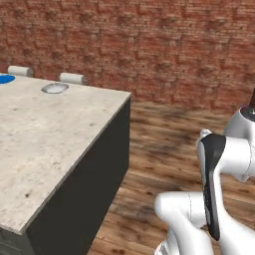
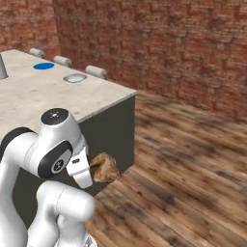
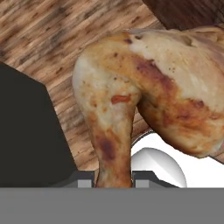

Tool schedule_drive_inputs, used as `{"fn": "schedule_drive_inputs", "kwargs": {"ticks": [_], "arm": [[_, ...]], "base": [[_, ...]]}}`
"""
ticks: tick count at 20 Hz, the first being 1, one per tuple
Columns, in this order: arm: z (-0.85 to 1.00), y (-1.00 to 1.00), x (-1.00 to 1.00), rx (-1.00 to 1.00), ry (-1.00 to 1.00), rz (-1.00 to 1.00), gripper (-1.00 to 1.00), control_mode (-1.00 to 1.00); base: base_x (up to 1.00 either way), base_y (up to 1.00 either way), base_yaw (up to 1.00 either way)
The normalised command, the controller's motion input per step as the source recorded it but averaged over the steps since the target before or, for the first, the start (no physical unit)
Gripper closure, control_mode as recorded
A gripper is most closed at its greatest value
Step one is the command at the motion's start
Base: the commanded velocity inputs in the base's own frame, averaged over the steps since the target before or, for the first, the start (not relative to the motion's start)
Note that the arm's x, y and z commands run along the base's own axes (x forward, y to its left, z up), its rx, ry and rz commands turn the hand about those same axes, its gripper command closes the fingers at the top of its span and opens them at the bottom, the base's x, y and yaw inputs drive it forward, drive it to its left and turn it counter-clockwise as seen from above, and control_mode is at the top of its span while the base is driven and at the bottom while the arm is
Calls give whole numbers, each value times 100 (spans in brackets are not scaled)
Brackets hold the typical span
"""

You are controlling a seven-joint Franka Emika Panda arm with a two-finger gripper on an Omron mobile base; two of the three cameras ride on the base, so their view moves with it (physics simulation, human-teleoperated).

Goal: Take the chicken drumsticks from the pan and place one on each plate on the dining counter.

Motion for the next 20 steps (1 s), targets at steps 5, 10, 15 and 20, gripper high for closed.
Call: {"fn": "schedule_drive_inputs", "kwargs": {"ticks": [5,10,15,20], "arm": [[0,0,0,0,0,0,100,100],[0,0,0,0,0,0,100,100],[0,0,0,0,0,0,100,100],[0,0,0,0,0,0,100,100]], "base": [[100,-99,41],[100,-100,35],[85,-100,27],[70,-100,10]]}}
